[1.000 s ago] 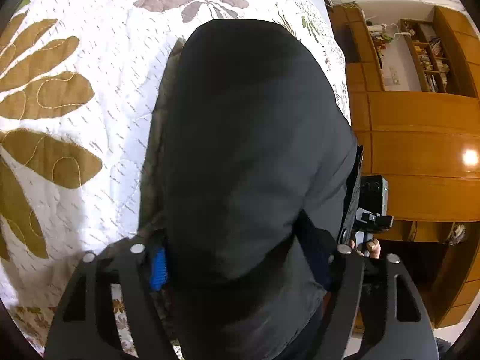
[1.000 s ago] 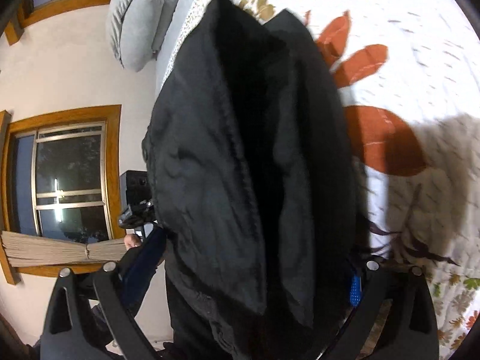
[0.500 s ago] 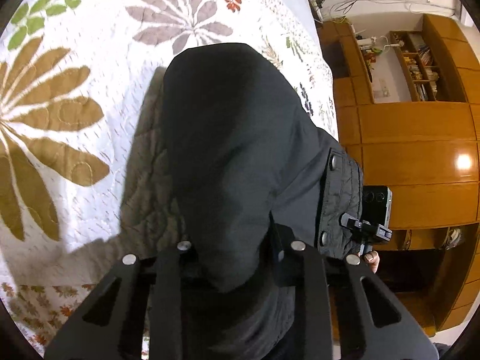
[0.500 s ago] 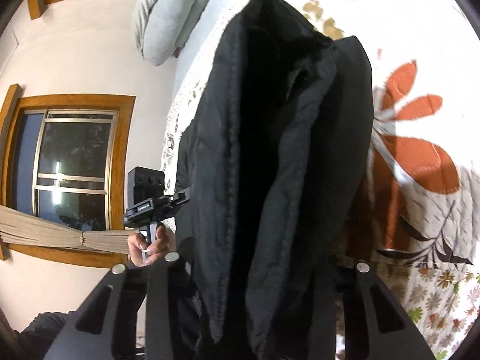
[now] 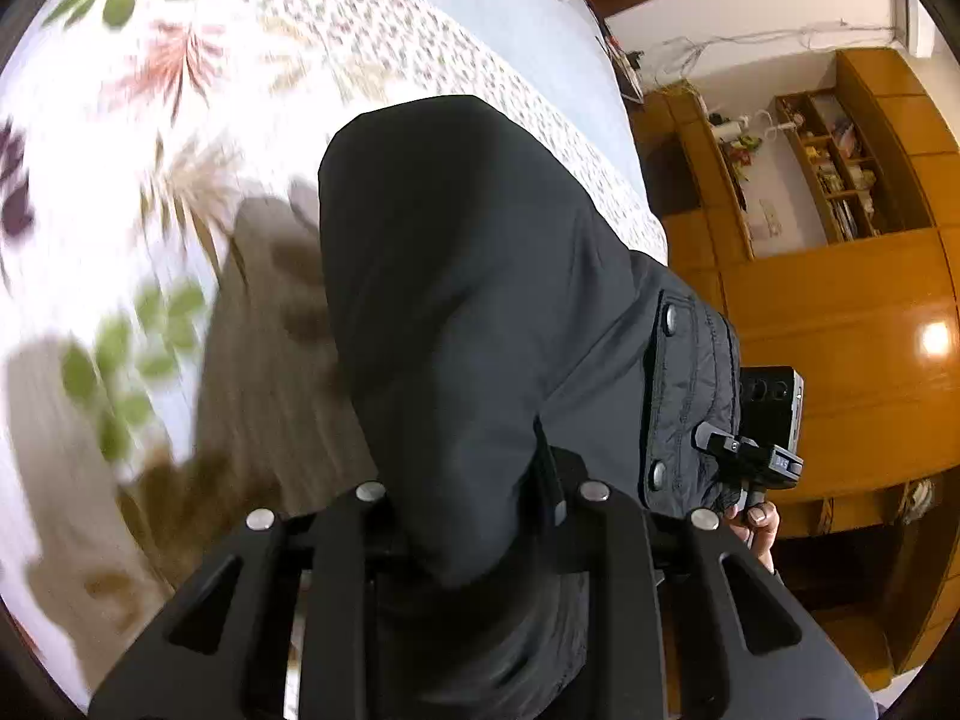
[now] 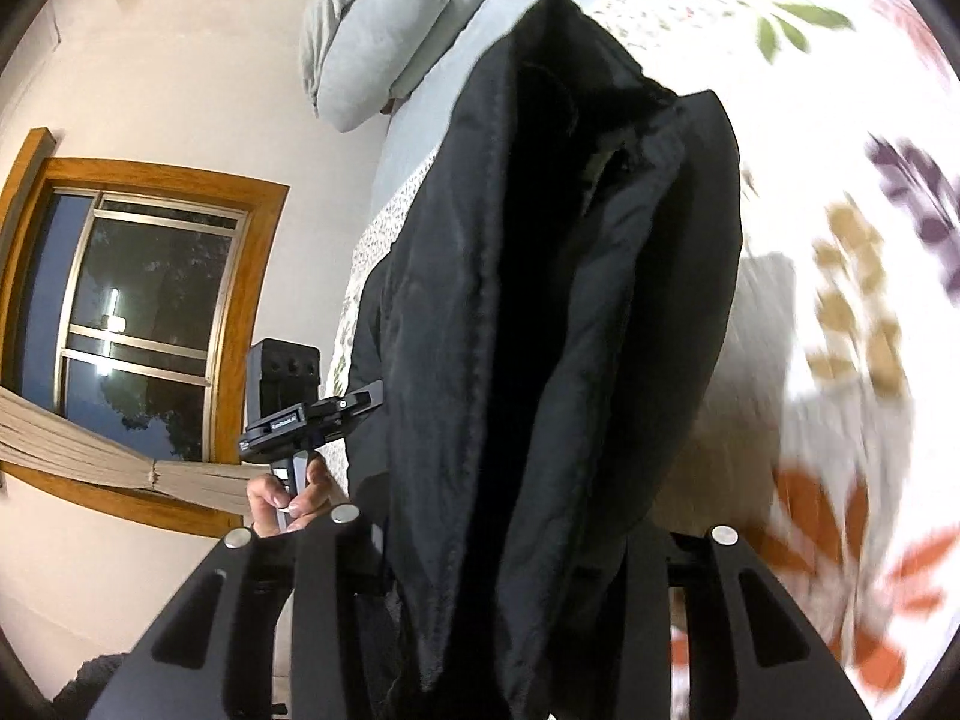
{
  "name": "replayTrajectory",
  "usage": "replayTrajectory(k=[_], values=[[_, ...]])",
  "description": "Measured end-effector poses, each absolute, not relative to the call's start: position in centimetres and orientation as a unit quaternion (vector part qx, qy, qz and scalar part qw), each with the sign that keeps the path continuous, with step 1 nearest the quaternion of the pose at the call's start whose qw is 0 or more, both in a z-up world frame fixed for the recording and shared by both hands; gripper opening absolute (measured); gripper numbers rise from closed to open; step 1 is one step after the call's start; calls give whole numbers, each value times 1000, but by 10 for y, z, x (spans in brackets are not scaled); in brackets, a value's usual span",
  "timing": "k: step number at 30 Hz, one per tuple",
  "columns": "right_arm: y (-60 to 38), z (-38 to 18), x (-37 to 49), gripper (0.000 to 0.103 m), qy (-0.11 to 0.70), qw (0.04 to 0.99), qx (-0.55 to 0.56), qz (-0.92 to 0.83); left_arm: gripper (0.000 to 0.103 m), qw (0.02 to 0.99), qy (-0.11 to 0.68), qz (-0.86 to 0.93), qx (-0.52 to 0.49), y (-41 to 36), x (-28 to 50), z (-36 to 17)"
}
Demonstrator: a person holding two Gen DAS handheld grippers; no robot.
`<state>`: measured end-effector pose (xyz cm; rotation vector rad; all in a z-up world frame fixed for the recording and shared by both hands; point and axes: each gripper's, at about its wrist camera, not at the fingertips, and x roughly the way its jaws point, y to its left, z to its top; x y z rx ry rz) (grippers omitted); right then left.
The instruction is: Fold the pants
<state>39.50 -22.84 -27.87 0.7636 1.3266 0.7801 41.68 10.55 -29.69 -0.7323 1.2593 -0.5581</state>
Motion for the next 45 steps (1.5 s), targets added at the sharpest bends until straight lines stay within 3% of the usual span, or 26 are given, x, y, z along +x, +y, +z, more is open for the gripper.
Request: replayTrajectory(k=[11,14,16,18,22,23,31,40,45], values=[[-171,-348,475,40,640,626,312,318,27,687,600,-216,-348,141,491,-362],[-176,-362,475,50,646,619,320,312,32,684,592,-229,-361,144,490,-368],[-182,-368,473,66,649,614,326,308,38,684,589,-231,-364,144,487,-370],[-192,-366,472,74,643,619,338,297,42,687,578,-233,-374,152,482,-368],[-231,-338,450,79,599,659,367,270,54,748,540,-204,-328,174,457,-337],[-238,-333,443,80,592,669,362,266,62,763,532,-193,-313,176,449,-330],[-200,-334,414,81,616,703,269,232,62,792,536,-137,-260,174,424,-325],[-191,-346,414,85,619,700,288,211,63,773,550,-122,-293,180,423,-346],[-215,-304,386,89,584,741,270,190,86,811,502,-104,-280,190,389,-303]])
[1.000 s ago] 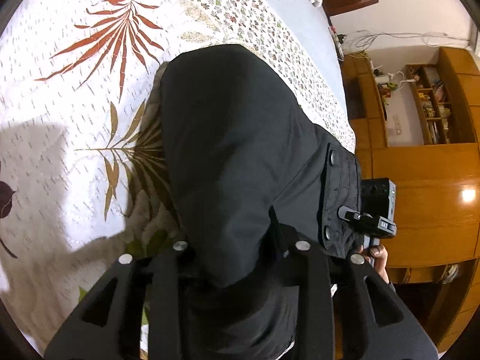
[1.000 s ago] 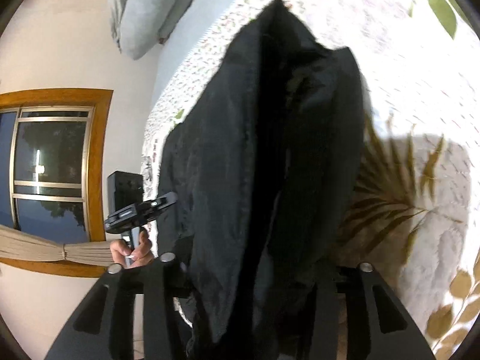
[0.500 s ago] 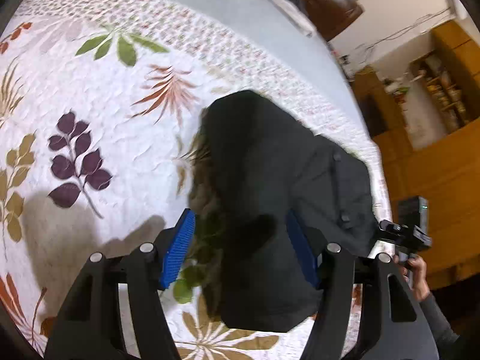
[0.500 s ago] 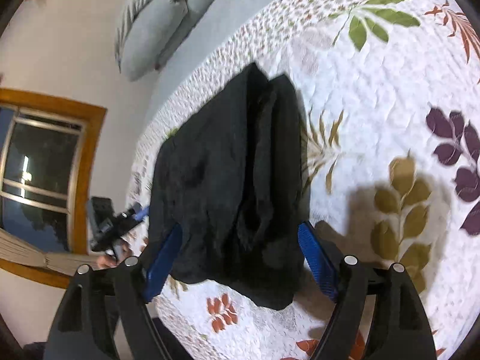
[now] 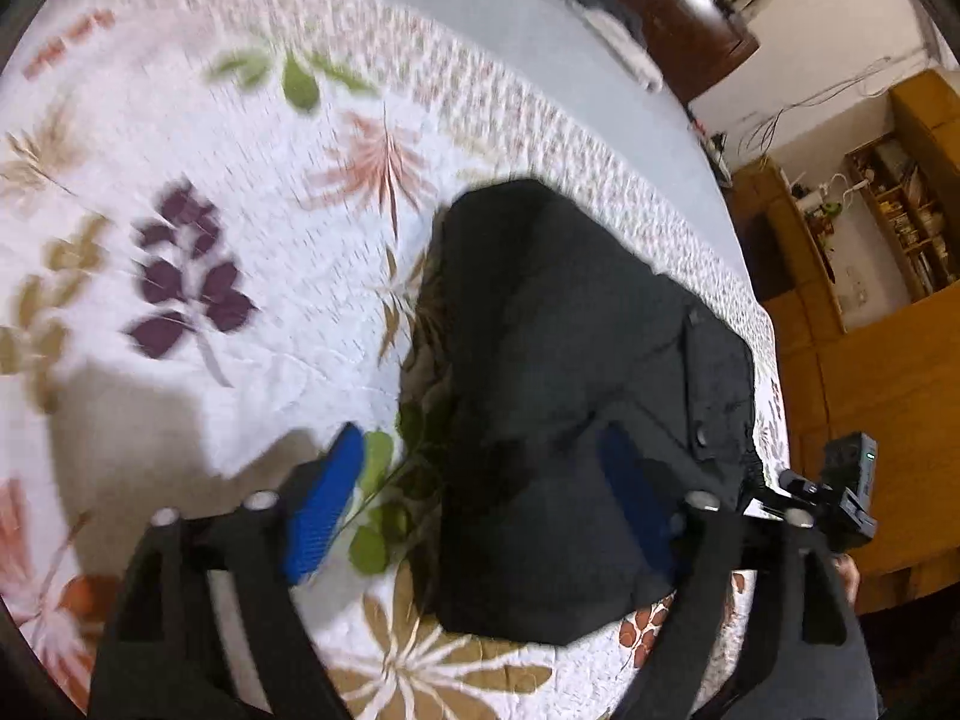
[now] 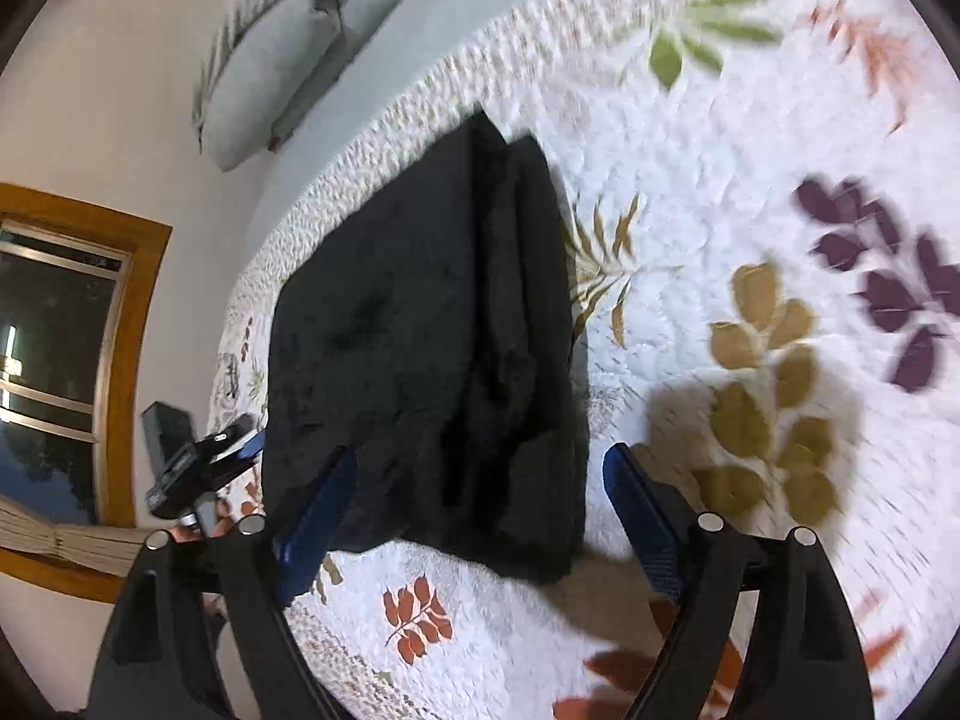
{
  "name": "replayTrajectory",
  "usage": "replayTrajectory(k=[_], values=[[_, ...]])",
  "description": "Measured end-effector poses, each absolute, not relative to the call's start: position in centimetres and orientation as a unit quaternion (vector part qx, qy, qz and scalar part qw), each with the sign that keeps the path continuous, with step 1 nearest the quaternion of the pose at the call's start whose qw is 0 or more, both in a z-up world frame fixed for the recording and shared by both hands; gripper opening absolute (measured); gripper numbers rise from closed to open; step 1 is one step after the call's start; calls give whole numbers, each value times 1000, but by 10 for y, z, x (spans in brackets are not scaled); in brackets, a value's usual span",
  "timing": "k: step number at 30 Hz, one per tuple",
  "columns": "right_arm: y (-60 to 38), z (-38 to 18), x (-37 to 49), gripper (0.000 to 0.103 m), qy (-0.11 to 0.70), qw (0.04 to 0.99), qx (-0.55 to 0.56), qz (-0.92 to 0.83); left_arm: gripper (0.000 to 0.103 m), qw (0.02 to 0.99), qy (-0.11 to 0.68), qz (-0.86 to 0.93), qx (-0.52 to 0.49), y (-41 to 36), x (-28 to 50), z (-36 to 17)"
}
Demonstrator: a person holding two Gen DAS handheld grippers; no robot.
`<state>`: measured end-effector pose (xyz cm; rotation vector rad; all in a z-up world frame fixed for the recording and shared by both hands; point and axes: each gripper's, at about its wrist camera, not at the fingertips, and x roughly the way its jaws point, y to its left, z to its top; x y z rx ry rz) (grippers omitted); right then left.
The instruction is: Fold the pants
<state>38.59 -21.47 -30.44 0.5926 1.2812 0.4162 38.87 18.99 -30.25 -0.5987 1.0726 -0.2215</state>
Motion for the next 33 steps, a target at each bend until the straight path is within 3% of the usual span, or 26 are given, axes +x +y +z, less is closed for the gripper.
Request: replayTrajectory(k=[9,25,33], values=[[-203,-217,293,99,508,825,206,136,100,871,434,-91,-210,167,298,-205],[-133,-66,90,99,401,907,66,108,100,937,326,-27,-121,101,107,-57],[-114,-24,16,99,390,913,53,111,100,942,327,-14,-74,60,29,-23]])
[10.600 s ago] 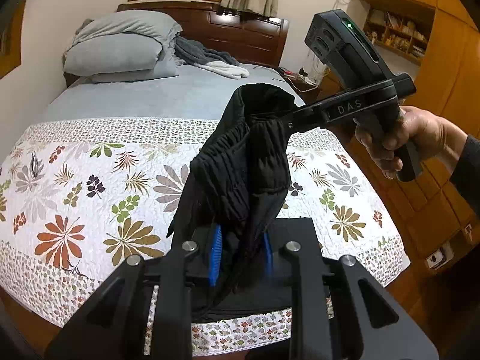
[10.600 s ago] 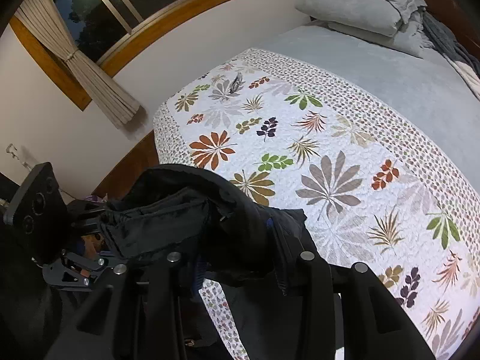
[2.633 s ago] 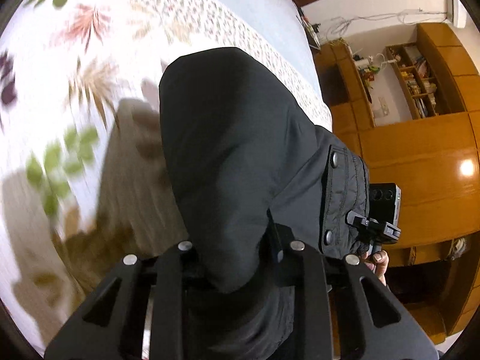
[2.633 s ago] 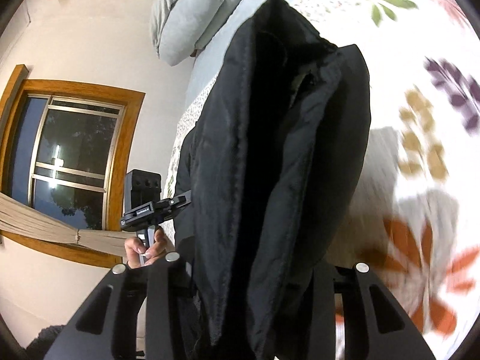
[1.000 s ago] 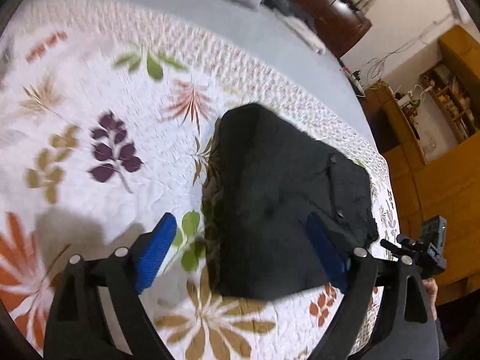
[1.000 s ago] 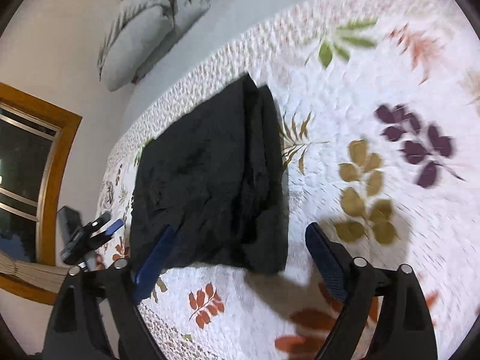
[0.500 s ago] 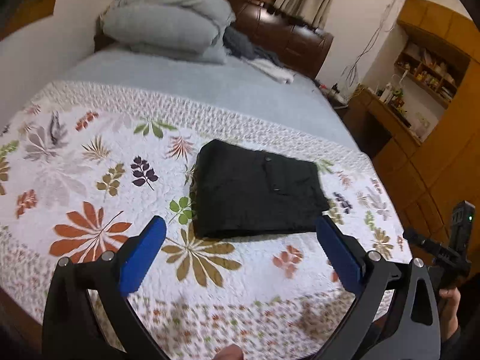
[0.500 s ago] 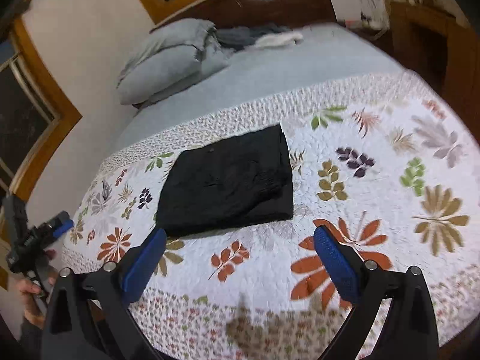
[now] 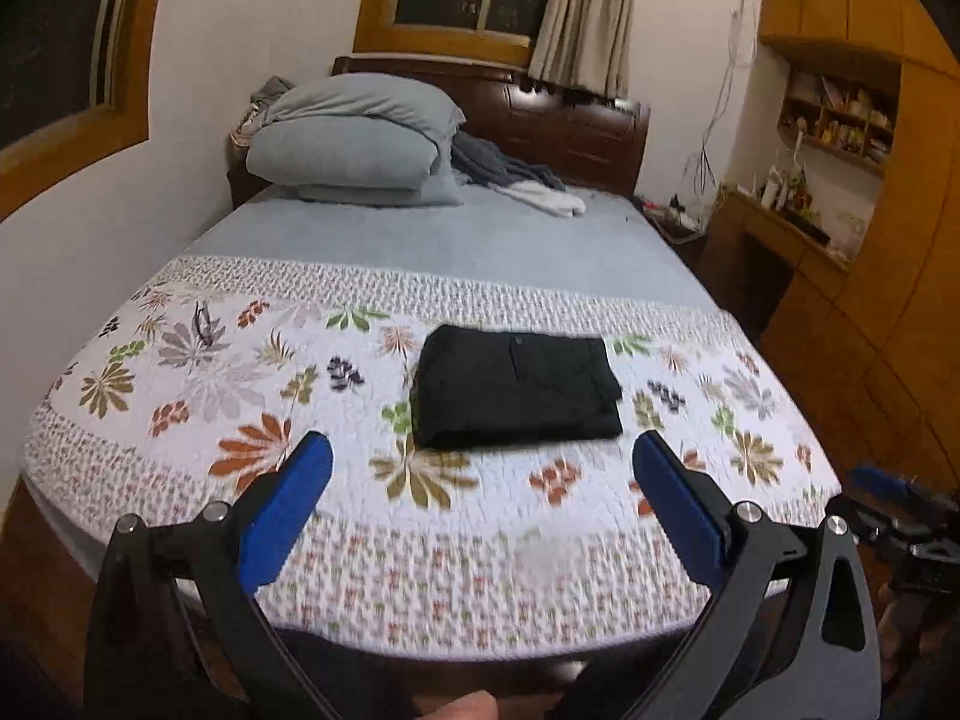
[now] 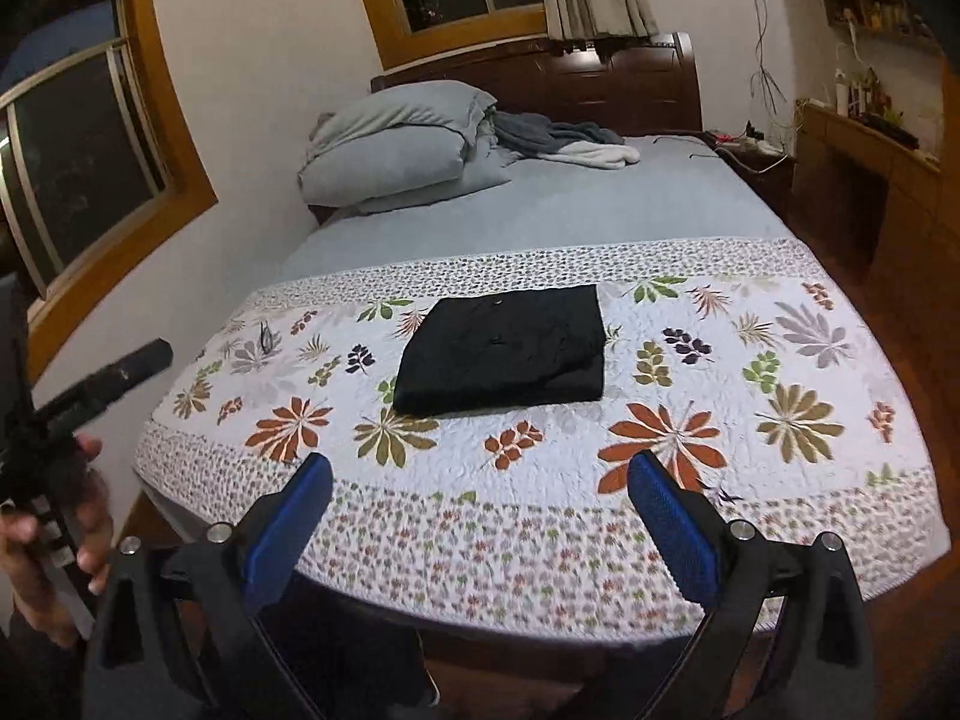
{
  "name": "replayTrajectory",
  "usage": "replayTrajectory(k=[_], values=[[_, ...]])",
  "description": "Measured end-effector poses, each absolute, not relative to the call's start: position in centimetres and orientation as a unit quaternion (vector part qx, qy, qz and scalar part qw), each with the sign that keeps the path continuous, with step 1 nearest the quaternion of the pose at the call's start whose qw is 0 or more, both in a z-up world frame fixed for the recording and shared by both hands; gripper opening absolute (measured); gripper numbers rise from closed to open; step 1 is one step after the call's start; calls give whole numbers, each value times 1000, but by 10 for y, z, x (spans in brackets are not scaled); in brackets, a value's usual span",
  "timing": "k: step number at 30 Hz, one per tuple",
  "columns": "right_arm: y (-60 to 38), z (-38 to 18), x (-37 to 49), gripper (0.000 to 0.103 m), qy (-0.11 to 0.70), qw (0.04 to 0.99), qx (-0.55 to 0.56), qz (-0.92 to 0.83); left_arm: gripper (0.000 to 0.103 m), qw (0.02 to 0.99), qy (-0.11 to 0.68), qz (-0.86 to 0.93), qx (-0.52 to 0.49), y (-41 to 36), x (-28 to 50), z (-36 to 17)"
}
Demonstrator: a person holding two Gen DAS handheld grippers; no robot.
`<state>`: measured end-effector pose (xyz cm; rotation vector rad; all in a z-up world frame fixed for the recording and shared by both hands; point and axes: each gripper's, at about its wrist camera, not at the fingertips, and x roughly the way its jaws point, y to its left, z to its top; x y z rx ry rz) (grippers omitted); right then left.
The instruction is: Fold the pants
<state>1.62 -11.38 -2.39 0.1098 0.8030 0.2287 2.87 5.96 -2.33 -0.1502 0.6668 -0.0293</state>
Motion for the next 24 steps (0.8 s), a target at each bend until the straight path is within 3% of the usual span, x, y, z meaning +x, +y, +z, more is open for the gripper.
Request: replayTrajectory(k=[9,24], values=[[-96,20,-24,99,359,928,33,96,100,940,333,9,-69,48,-24,-8],[-85,34,-43,99,389,917,26,83,100,935,351,39,-37,25,-63,14]])
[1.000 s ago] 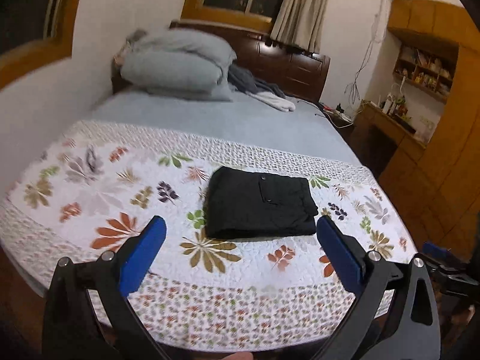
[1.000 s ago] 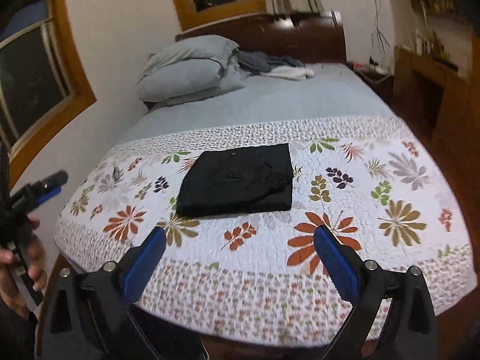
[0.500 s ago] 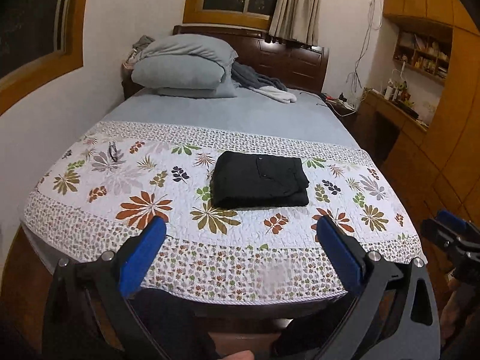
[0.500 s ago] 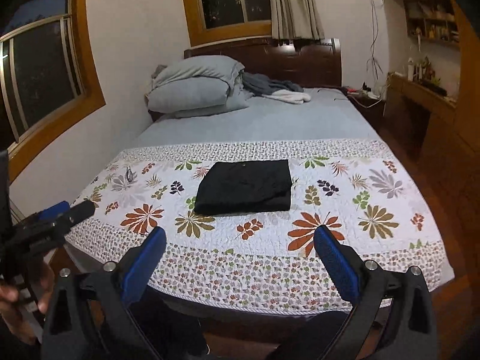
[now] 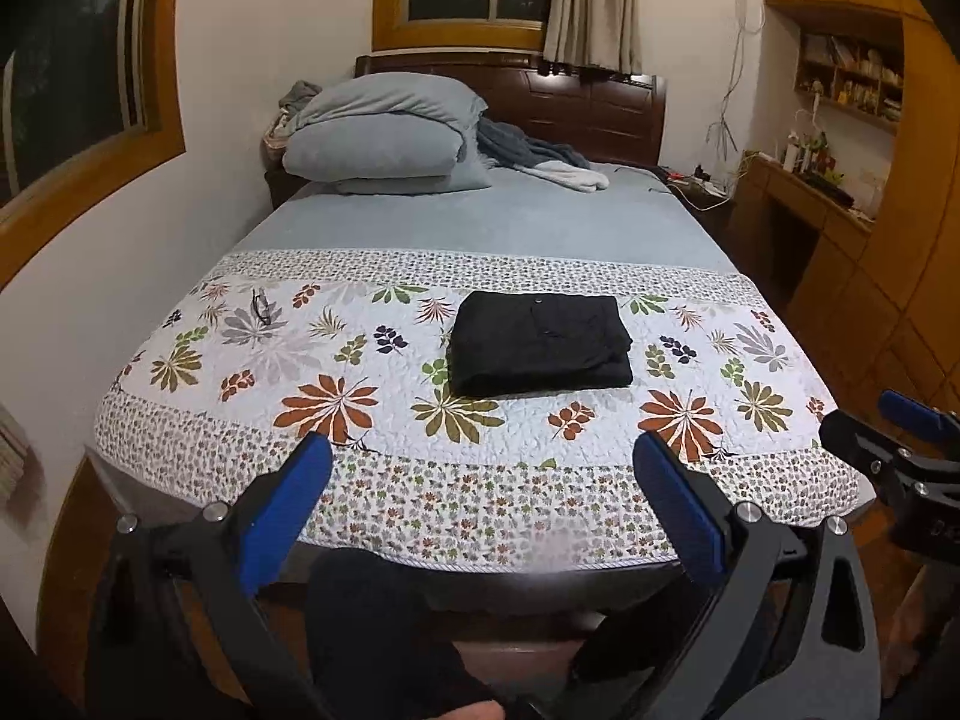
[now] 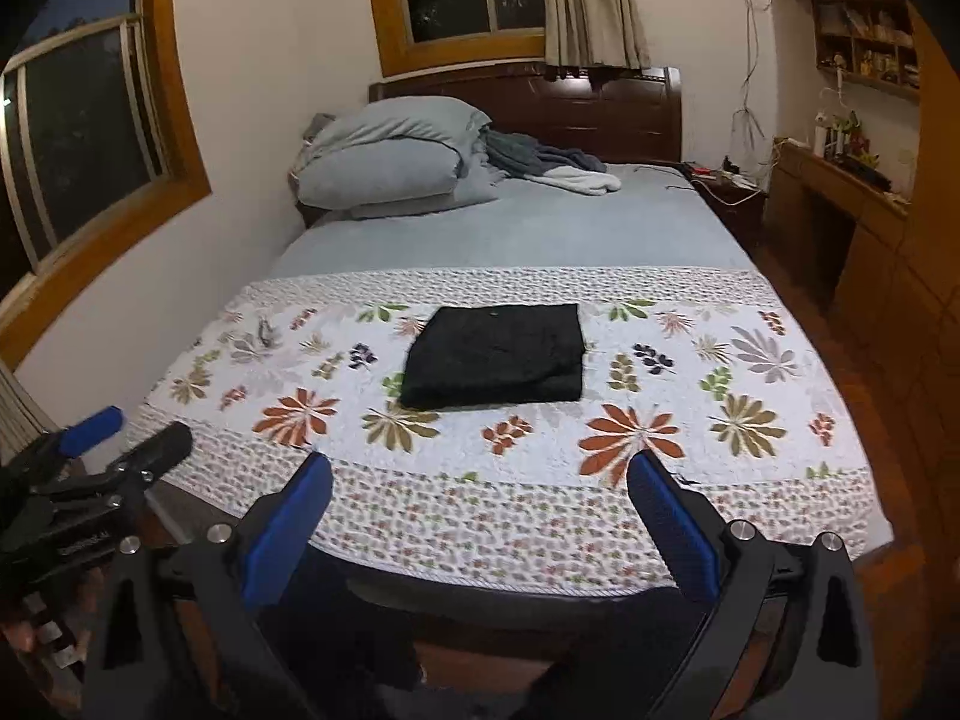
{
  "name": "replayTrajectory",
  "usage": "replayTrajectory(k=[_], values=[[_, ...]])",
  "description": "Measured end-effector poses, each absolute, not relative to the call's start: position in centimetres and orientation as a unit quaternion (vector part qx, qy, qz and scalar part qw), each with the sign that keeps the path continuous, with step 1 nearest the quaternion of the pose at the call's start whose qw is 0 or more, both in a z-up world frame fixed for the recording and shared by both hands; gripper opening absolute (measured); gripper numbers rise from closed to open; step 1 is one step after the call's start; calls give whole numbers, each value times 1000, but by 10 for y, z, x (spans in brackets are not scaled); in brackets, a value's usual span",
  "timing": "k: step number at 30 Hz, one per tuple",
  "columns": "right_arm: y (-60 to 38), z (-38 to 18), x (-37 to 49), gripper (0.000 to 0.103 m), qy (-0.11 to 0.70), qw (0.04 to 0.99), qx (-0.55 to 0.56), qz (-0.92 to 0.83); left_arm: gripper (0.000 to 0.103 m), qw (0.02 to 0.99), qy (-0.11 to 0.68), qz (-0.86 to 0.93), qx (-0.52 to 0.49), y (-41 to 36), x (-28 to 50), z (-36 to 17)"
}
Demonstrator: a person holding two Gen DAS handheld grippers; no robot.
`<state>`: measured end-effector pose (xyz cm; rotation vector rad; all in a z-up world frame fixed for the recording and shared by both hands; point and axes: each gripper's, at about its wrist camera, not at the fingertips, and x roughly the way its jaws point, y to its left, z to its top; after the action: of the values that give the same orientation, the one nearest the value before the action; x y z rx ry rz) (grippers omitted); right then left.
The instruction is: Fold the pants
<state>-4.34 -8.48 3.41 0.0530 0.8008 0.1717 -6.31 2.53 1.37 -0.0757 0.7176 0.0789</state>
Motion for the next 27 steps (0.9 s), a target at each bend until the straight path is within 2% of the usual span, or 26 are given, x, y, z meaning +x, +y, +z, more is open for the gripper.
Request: replayTrajectory(k=[4,8,13,27], values=[[-92,30,-38,99,403,911,39,79,100,927,369,27,-62,30,-57,12],[-93,26,-29,99,411,907,43,81,100,920,385,62,-29,26,-49,11],[-84,22,-17,99,421,902,33,89,100,912,403,53,-52,32,-40,12],[-67,20,-1,99,423,901,24,93,100,917,389,62,-61,37,-28,19]])
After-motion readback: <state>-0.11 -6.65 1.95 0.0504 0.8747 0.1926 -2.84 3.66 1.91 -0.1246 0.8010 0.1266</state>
